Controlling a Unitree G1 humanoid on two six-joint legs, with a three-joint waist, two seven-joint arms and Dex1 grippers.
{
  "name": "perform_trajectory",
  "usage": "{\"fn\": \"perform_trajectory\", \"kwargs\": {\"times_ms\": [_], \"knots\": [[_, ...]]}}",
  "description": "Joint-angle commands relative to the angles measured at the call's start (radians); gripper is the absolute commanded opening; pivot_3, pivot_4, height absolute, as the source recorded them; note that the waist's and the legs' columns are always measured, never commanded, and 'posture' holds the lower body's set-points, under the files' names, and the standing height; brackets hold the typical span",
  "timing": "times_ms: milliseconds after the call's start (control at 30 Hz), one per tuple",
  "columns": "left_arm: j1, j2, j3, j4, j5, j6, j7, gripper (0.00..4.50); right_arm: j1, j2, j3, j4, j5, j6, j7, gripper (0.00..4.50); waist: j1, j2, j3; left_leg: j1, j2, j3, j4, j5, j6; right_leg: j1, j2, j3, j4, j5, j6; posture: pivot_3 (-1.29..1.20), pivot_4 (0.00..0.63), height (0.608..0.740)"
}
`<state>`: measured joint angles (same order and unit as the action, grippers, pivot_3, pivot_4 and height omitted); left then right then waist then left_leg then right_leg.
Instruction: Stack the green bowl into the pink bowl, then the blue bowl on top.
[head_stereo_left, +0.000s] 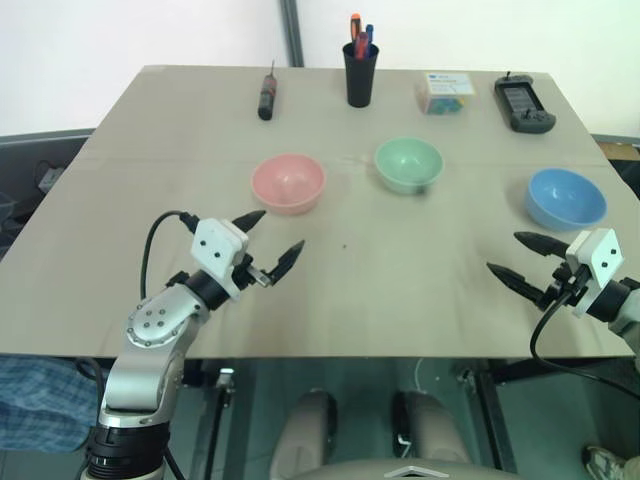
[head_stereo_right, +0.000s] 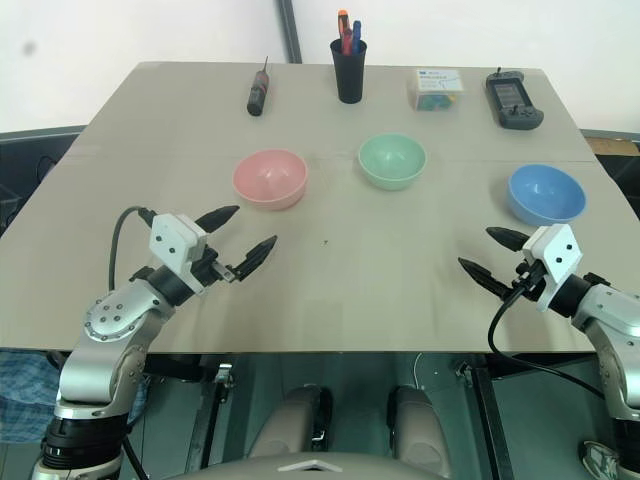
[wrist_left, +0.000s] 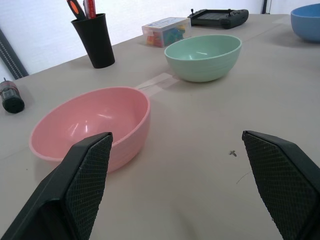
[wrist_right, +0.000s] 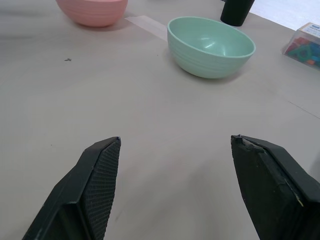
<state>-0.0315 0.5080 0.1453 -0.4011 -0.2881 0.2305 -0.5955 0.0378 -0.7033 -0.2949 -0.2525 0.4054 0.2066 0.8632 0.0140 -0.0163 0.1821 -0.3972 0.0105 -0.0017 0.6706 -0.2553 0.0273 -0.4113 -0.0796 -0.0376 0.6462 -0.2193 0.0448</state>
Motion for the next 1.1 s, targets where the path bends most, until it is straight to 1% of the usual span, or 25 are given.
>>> {"fn": "perform_trajectory", "kwargs": {"times_ms": [33, 833, 967, 1100], "knots": [[-0.014, 0.003, -0.009, -0.003, -0.004, -0.027, -0.013, 4.39, 0.011, -0.002, -0.033, -0.039, 0.016, -0.013, -0.010, 3.70, 0.000, 0.000, 0.000, 0.000, 0.000, 0.000, 0.000, 0.000, 0.000, 0.000, 0.000, 0.000, 0.000, 0.000, 0.000, 0.00, 0.150, 0.740], [-0.058, -0.001, -0.045, 0.027, 0.012, -0.028, -0.015, 4.39, 0.015, -0.011, -0.029, -0.083, 0.039, 0.005, -0.017, 3.70, 0.000, 0.000, 0.000, 0.000, 0.000, 0.000, 0.000, 0.000, 0.000, 0.000, 0.000, 0.000, 0.000, 0.000, 0.000, 0.00, 0.150, 0.740], [-0.096, 0.014, -0.065, 0.061, 0.077, -0.025, 0.010, 4.39, 0.005, -0.012, -0.034, -0.132, 0.094, 0.034, -0.004, 3.70, 0.000, 0.000, 0.000, 0.000, 0.000, 0.000, 0.000, 0.000, 0.000, 0.000, 0.000, 0.000, 0.000, 0.000, 0.000, 0.00, 0.150, 0.740], [-0.182, 0.035, -0.104, 0.130, 0.186, -0.008, 0.062, 4.39, 0.004, -0.016, -0.036, -0.235, 0.217, 0.093, 0.023, 3.70, 0.001, 0.000, 0.000, 0.000, 0.000, -0.001, 0.000, 0.000, 0.000, 0.000, 0.000, -0.001, 0.001, 0.000, 0.000, 0.00, 0.150, 0.740]]}}
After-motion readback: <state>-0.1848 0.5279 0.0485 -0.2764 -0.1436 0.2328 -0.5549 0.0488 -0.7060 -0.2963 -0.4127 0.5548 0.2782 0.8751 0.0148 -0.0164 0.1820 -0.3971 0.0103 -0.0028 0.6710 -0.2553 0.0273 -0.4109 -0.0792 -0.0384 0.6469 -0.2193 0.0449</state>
